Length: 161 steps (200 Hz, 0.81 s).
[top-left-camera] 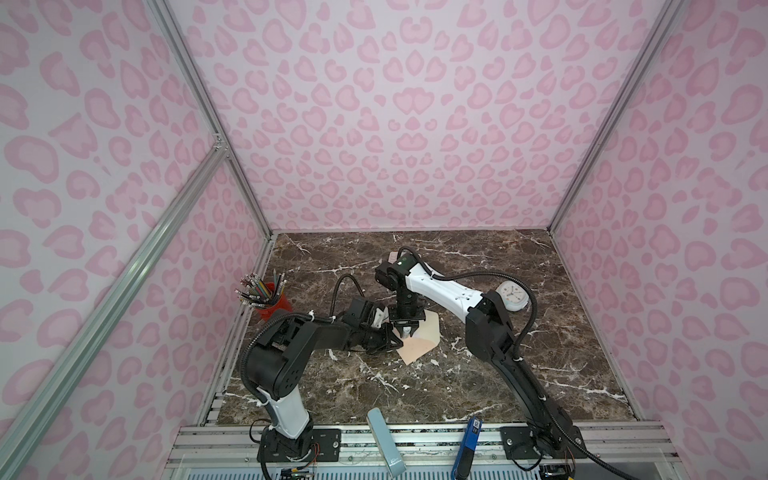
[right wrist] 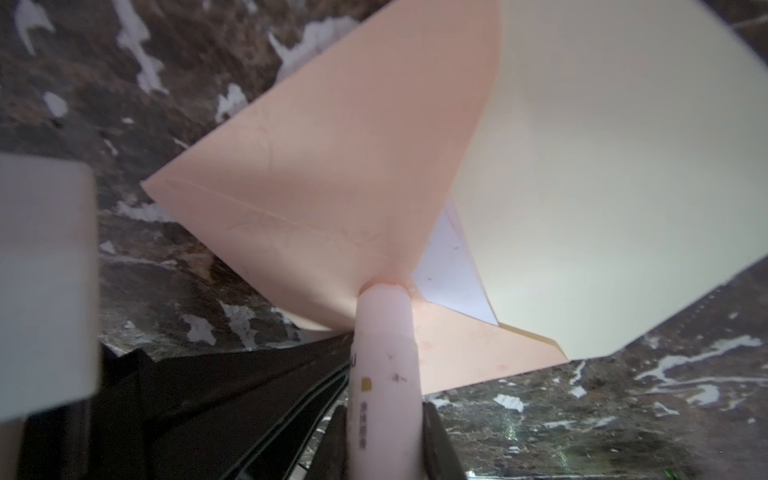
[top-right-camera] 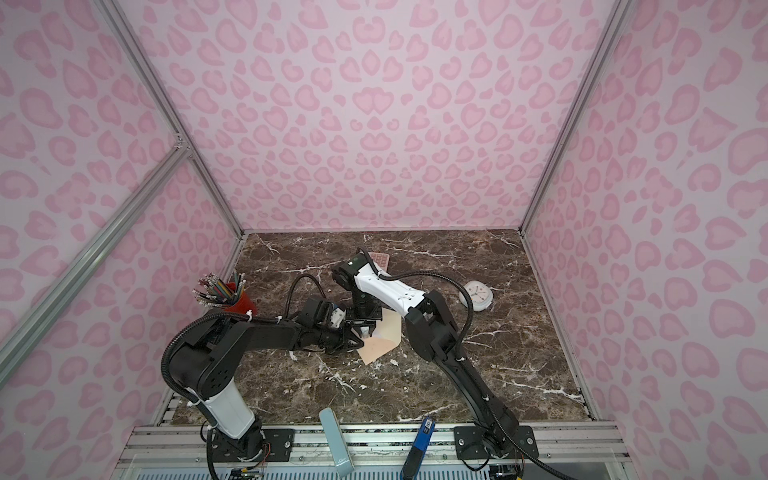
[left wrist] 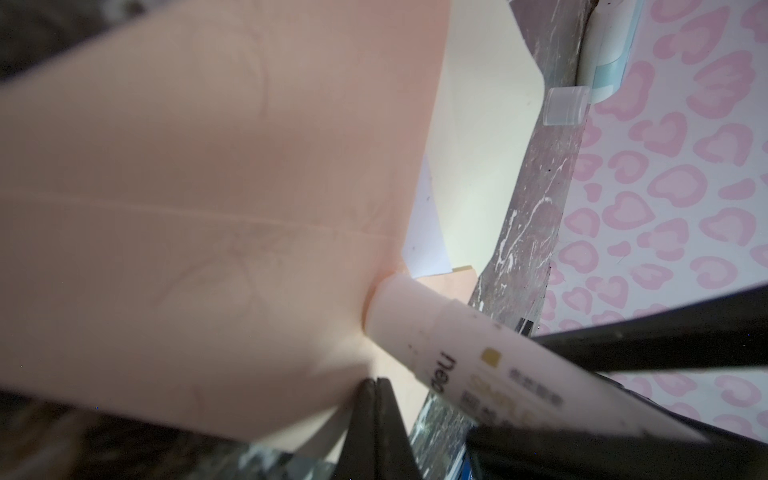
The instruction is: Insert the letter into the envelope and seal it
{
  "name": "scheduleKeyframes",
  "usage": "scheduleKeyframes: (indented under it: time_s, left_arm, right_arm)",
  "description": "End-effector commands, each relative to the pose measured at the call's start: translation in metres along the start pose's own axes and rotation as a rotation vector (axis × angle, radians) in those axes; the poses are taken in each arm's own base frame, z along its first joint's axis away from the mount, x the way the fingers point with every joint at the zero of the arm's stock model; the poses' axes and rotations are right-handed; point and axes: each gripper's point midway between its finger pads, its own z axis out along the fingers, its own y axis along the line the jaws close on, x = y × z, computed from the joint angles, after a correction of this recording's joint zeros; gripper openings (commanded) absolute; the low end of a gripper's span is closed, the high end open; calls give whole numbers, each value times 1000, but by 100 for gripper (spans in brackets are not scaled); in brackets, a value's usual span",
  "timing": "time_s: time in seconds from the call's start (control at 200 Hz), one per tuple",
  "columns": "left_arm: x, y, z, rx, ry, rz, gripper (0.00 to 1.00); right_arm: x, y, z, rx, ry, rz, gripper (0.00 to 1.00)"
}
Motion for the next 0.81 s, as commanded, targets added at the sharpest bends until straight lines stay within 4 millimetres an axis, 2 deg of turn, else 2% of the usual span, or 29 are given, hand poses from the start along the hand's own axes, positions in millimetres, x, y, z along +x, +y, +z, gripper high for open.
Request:
scheduleKeyframes:
  time_s: [0.0,0.215,0.35,0.605,0.72,0.75,0.76,0.8]
  left_arm:
    - [12,27,0,-115,26,-59,4]
    - [12,27,0,-115,26,-59,4]
    - [12,27,0,-117,26,-60,4]
    - [11,29,0,-125,22,-58,4]
    - [11,29,0,-127,23,-59,4]
    - [11,29,0,-126,23,-59,4]
    - [11,29,0,-126,23,-59,4]
    - [12,29,0,-127,24,-59,4]
  right_arm:
    - [0,-16,11,87,17,11,0]
    - [-2,-18,8,80,12,17,0]
    - [-5,-8,-3,20,-20,6,0]
    - [-6,14,-48,-145,-117,-44,0]
    - [-5,13,-61,-199,-144,-40,0]
    - [-6,11,-59,-202,-143,-35,0]
    - [-4,11,-66,-214,-156,-38,0]
    - [-3,9,-72,-229,-170,-38,0]
